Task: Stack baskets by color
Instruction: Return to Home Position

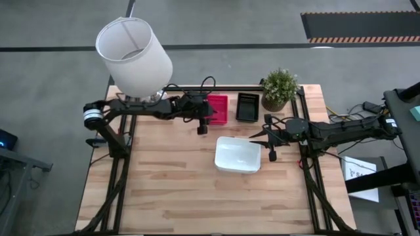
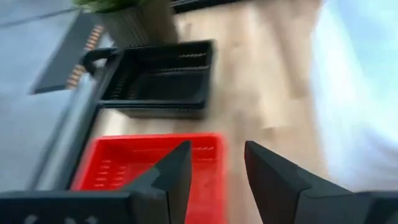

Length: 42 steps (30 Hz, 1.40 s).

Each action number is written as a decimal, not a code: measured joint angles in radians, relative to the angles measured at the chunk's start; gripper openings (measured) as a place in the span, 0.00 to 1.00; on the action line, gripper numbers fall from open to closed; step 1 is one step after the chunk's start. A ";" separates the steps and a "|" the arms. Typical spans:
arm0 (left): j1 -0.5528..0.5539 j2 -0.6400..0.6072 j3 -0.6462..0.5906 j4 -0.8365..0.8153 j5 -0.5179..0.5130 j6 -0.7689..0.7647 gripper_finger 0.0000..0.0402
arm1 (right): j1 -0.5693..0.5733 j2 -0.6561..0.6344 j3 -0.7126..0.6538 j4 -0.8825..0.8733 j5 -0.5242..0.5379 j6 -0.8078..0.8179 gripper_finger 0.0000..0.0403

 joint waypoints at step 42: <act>-0.053 -1.029 -0.926 0.523 0.085 -0.129 0.33 | -0.197 -0.409 -0.296 0.084 -0.057 -0.140 0.11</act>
